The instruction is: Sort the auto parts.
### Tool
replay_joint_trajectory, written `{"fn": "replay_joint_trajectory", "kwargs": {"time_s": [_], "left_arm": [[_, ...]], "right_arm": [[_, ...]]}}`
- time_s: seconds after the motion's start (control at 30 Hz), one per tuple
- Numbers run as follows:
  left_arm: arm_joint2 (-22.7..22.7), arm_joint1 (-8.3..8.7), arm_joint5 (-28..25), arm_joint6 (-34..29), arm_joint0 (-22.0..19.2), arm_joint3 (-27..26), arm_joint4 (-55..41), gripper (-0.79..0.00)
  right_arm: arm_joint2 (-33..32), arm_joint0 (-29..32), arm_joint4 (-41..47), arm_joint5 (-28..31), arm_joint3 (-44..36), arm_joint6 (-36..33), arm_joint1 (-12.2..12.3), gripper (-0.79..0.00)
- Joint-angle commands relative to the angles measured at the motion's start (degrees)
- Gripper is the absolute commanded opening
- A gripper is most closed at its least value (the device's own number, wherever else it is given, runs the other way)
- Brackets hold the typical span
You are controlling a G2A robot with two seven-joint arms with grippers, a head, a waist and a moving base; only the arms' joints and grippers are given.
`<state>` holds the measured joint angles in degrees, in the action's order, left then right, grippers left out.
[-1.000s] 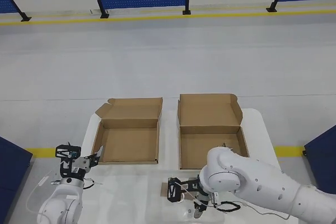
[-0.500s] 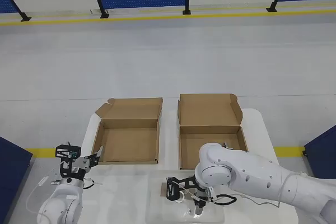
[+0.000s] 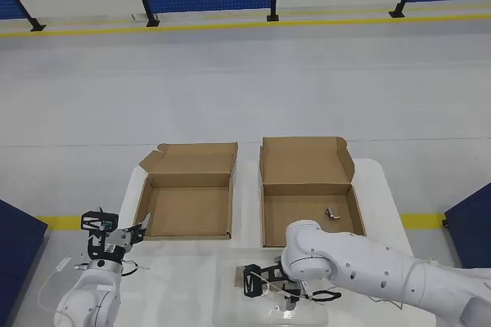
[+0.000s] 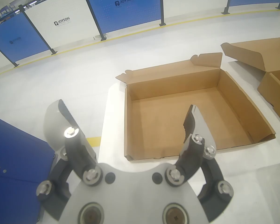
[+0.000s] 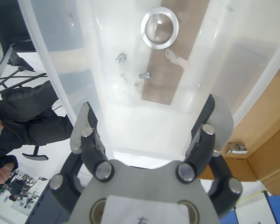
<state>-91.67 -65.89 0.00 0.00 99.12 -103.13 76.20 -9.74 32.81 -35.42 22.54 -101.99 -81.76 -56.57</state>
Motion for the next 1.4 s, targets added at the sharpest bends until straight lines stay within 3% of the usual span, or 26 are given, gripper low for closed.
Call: {"fn": "replay_joint_trajectory", "kwargs": {"time_s": [0.0, 0.3, 0.6, 1.0, 1.37], "left_arm": [[0.0, 0.0, 0.0, 0.0, 0.0, 0.0, 0.0, 0.0], [0.0, 0.0, 0.0, 0.0, 0.0, 0.0, 0.0, 0.0], [0.0, 0.0, 0.0, 0.0, 0.0, 0.0, 0.0, 0.0], [0.0, 0.0, 0.0, 0.0, 0.0, 0.0, 0.0, 0.0], [0.0, 0.0, 0.0, 0.0, 0.0, 0.0, 0.0, 0.0]], "right_arm": [[0.0, 0.5, -1.6, 0.1, 0.4, 0.1, -0.5, 0.0], [0.0, 2.2, -5.0, 2.5, 2.4, 2.5, -2.5, 0.0], [0.0, 2.3, -5.4, 2.6, 2.2, 2.7, -2.5, 0.0], [0.0, 7.6, -16.8, 9.2, 5.5, 9.2, -3.8, 0.0], [0.0, 8.4, -18.5, 11.5, 7.3, 11.5, -4.1, 0.0]]}}
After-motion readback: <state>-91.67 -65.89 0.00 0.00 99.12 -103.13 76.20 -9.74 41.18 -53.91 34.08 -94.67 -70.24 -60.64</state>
